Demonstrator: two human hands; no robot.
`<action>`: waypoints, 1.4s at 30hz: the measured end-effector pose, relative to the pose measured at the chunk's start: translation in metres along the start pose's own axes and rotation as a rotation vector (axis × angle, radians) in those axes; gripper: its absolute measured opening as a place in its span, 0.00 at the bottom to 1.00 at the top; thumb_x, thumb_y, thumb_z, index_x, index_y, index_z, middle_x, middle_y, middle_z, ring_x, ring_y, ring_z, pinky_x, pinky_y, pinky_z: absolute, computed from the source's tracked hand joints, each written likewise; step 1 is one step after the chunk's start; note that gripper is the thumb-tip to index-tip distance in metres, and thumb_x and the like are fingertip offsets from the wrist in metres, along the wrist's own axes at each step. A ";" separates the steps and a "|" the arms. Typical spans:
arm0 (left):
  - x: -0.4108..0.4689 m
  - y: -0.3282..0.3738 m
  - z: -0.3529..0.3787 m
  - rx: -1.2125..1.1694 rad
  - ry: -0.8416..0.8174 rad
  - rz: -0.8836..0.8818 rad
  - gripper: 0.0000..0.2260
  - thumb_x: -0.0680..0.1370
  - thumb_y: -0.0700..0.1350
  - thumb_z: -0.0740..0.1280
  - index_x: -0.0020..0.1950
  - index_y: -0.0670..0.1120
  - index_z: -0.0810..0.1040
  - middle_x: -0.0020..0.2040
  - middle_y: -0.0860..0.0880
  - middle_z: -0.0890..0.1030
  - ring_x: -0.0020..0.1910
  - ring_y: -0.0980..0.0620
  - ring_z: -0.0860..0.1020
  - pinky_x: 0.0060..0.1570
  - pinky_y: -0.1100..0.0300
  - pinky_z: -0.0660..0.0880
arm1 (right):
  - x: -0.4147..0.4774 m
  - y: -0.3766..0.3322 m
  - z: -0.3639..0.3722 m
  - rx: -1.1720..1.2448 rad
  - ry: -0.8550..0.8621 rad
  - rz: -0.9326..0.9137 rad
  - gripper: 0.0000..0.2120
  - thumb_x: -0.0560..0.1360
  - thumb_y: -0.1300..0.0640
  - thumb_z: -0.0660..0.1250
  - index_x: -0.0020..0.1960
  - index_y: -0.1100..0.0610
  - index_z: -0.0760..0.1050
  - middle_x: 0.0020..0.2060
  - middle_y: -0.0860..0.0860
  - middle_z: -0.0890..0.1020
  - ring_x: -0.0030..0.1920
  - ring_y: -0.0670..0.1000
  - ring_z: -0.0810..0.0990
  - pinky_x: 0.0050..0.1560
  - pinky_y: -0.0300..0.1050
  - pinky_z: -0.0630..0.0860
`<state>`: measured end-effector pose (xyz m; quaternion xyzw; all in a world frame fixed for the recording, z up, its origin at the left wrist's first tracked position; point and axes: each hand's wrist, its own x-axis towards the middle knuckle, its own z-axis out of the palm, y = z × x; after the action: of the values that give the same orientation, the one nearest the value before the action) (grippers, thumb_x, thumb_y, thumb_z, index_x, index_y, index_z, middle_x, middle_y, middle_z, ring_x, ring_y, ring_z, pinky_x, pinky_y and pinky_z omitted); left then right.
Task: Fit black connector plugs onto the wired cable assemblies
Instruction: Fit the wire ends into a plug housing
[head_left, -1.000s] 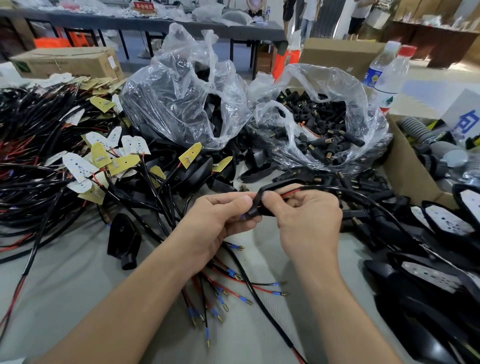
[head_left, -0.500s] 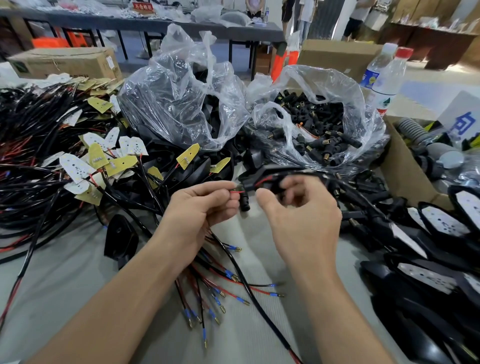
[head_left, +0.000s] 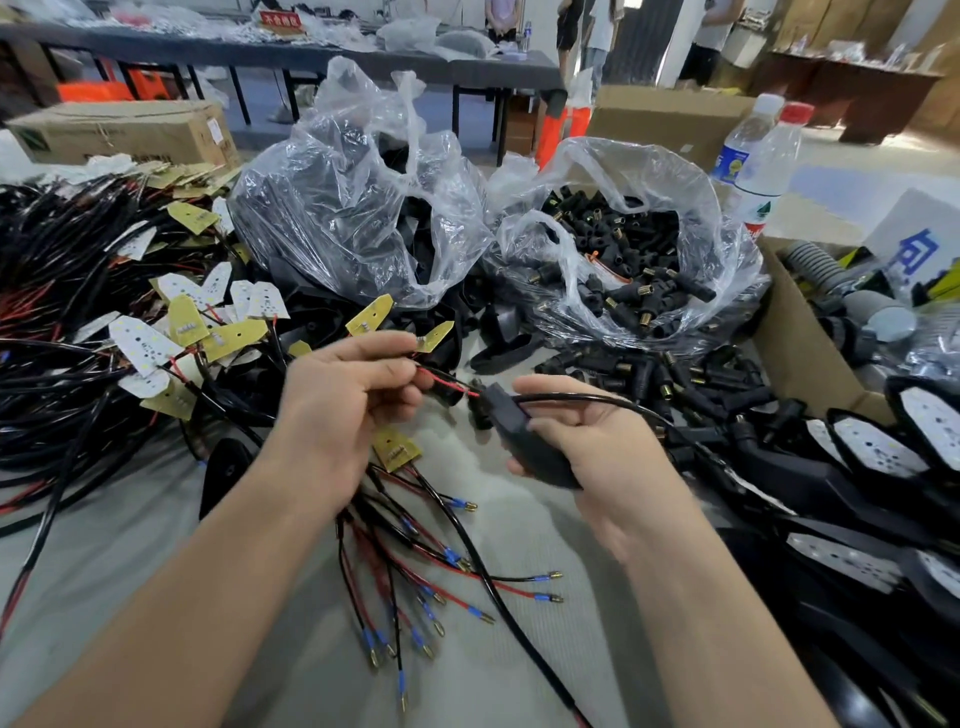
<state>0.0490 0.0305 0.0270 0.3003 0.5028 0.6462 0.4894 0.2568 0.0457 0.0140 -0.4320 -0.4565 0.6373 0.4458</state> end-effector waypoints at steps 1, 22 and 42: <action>0.003 0.004 -0.004 0.050 0.033 0.052 0.15 0.72 0.27 0.68 0.38 0.45 0.88 0.33 0.40 0.84 0.24 0.52 0.77 0.24 0.64 0.74 | 0.002 0.000 -0.002 -0.013 0.078 0.004 0.12 0.73 0.72 0.72 0.51 0.59 0.84 0.44 0.59 0.87 0.45 0.57 0.87 0.45 0.51 0.85; -0.003 0.005 -0.009 0.352 -0.339 0.180 0.16 0.70 0.26 0.68 0.39 0.45 0.88 0.31 0.42 0.82 0.26 0.53 0.75 0.27 0.65 0.72 | -0.013 0.001 0.044 0.557 -0.003 0.100 0.13 0.82 0.56 0.63 0.57 0.65 0.78 0.54 0.66 0.85 0.55 0.62 0.86 0.49 0.52 0.85; -0.031 0.024 -0.002 0.238 -1.211 -0.272 0.12 0.61 0.55 0.84 0.38 0.52 0.88 0.33 0.53 0.84 0.28 0.41 0.77 0.29 0.60 0.76 | -0.012 0.001 0.042 0.350 0.020 0.309 0.10 0.80 0.61 0.66 0.42 0.64 0.80 0.35 0.59 0.81 0.29 0.53 0.77 0.26 0.42 0.78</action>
<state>0.0505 0.0002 0.0522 0.5987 0.2386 0.2333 0.7282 0.2194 0.0253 0.0237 -0.4193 -0.2631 0.7631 0.4155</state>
